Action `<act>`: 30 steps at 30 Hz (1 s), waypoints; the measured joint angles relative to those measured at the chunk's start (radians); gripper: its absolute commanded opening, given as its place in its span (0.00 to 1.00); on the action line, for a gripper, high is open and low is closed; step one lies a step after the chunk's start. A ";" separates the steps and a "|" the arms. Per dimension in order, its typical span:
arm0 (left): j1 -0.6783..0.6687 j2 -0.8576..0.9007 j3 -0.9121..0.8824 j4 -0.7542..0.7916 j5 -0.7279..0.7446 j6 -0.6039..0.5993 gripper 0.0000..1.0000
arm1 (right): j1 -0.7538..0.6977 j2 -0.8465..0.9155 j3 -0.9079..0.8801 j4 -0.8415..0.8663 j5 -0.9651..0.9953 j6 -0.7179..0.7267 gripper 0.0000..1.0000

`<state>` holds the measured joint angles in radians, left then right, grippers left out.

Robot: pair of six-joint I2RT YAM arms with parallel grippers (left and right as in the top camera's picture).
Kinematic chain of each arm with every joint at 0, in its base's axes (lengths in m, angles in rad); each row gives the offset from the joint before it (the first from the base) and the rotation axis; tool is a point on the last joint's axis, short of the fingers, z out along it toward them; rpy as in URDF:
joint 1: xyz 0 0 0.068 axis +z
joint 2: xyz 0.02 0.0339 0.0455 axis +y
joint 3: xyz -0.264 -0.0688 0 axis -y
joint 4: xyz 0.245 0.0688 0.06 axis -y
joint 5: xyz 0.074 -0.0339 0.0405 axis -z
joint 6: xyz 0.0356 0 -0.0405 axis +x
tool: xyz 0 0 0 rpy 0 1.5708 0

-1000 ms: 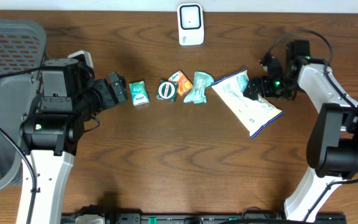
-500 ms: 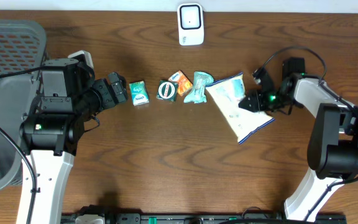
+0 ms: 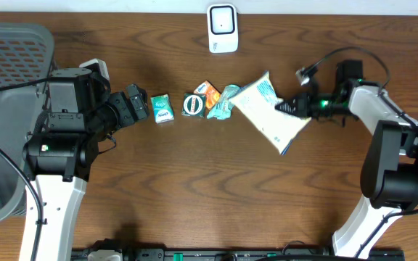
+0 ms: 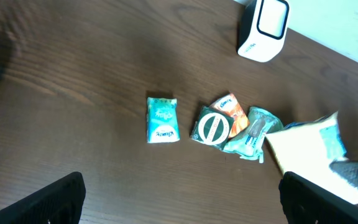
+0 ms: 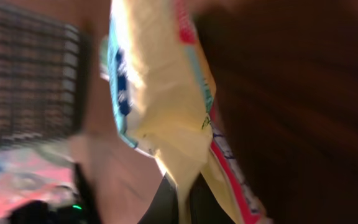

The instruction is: Scan the item barcode

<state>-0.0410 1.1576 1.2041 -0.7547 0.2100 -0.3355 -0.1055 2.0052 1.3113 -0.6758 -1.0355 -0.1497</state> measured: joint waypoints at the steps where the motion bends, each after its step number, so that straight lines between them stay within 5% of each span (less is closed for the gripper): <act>1: 0.000 0.000 0.000 0.000 0.000 0.000 0.98 | -0.004 0.000 0.021 0.003 -0.032 0.018 0.01; 10: 0.000 0.000 0.000 0.000 0.000 0.000 0.98 | -0.011 -0.013 0.161 0.010 -0.171 0.146 0.01; 17: 0.000 0.000 0.000 0.000 0.000 0.000 0.98 | -0.005 -0.019 0.164 -0.190 0.157 0.166 0.02; 24: 0.000 0.000 0.000 0.000 0.000 0.000 0.98 | 0.027 -0.019 0.113 -0.233 0.476 0.153 0.72; 30: 0.000 0.000 0.000 0.000 0.000 0.000 0.98 | 0.031 -0.019 0.107 -0.172 0.566 0.076 0.91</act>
<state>-0.0410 1.1576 1.2041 -0.7547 0.2100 -0.3355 -0.0750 1.9865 1.4181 -0.8474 -0.4694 -0.0742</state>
